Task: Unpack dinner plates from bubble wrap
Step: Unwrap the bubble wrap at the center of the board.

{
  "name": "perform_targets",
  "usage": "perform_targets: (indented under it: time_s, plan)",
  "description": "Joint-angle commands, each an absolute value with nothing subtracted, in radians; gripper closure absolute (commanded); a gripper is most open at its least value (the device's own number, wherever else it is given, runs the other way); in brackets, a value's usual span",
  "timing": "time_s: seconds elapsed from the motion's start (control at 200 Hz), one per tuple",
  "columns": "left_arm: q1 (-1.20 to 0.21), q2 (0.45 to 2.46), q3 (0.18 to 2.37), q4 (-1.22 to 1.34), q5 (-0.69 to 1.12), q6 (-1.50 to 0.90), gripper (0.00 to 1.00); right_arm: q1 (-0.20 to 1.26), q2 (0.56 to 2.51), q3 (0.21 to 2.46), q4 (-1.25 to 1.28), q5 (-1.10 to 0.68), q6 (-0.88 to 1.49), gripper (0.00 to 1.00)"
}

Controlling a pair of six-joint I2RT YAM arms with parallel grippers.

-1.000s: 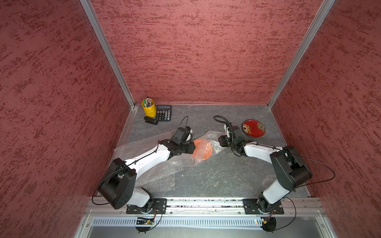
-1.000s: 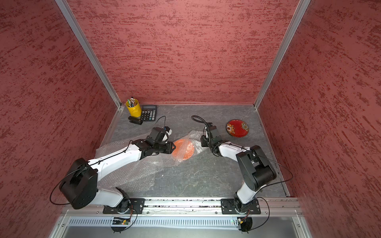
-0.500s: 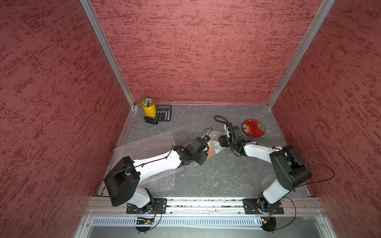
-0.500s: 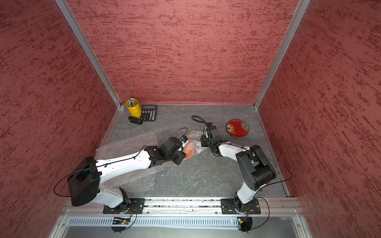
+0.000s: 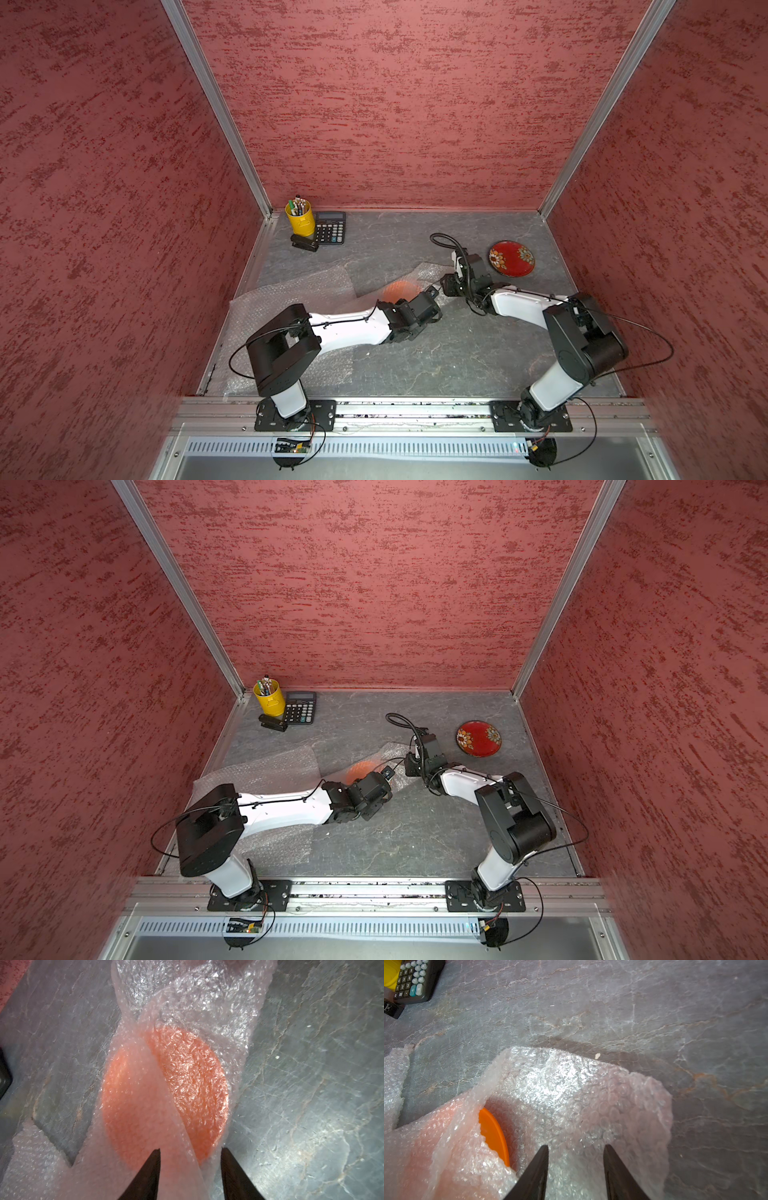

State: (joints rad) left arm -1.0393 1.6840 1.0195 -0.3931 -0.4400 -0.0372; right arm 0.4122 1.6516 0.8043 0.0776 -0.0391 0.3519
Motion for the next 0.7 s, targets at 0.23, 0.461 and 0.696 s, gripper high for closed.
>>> perform_targets:
  time_s: [0.23,0.461,0.696]
  plan:
    - [-1.039,1.677,1.025,-0.396,-0.515,-0.044,1.0,0.409,1.65,0.816,0.088,-0.022,0.367,0.54]
    - [-0.982,1.623,1.017,-0.387,-0.426,-0.072,1.0,0.409,1.598,0.805,0.09,-0.02,0.371,0.54]
    - [-0.864,1.556,1.017,-0.379,-0.276,-0.073,1.0,0.409,1.531,0.788,0.101,-0.045,0.364,0.53]
